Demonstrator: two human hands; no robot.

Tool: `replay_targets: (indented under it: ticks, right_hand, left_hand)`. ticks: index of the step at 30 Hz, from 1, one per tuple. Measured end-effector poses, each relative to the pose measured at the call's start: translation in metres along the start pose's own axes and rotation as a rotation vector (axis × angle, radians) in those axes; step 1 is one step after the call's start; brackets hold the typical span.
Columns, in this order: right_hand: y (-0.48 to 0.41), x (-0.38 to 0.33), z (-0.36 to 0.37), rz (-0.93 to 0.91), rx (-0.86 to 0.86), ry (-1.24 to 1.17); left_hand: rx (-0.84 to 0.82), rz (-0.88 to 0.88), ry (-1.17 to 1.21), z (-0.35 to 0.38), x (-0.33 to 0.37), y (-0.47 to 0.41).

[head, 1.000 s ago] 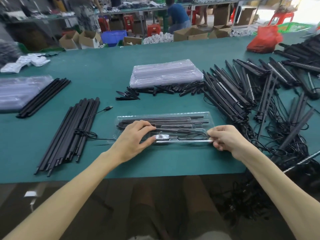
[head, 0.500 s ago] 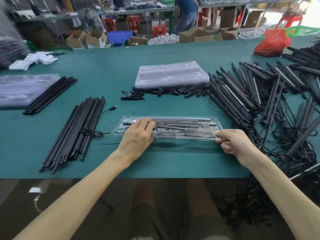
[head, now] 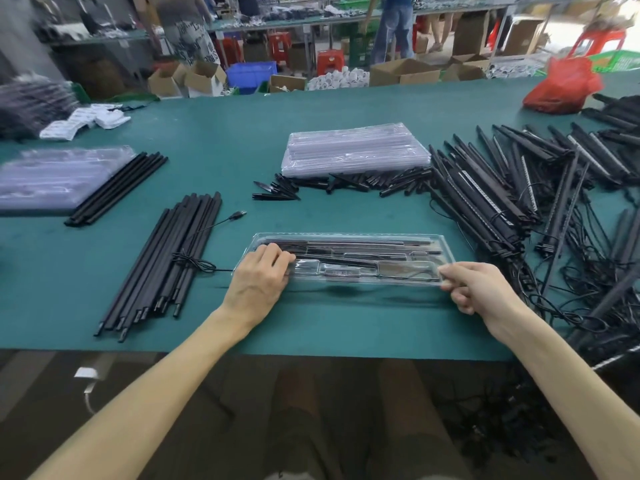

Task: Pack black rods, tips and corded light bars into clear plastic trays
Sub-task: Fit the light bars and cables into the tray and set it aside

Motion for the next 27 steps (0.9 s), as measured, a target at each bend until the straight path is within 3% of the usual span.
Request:
replay_targets:
  ticks: [8,12,15,19,23,27]
  right_hand:
    - [0.006,-0.004,0.000,-0.056,-0.001,-0.028]
    - [0.008,-0.007,0.001,-0.099,0.012,-0.036]
    - [0.008,-0.007,0.002,-0.108,0.014,-0.031]
    - [0.008,-0.007,0.000,-0.116,0.019,-0.009]
    - [0.008,-0.006,0.001,-0.123,0.021,-0.013]
    - [0.007,-0.005,-0.001,-0.137,0.036,-0.007]
  left_hand:
    - [-0.201,-0.076,0.466,0.001,-0.040,0.000]
    - [-0.015,-0.538,0.750,0.000,-0.107,0.031]
    - [-0.057,-0.798,0.785,0.016,-0.131,0.051]
    - [-0.146,-0.773,0.748,0.022,-0.120,0.043]
    - [-0.379,-0.747,0.606,0.029,-0.110,0.020]
    - [-0.514,-0.796,0.815,0.044,-0.106,0.004]
Point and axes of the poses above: each hand's wrist, its own y-axis away from the middle knuckle, its own z-axis out of the palm, x = y × z, the point moved 9 cm from there along -y, towards the middle knuckle, and after that the axes turned 15 degrees about -x, right-handed, at the moved point
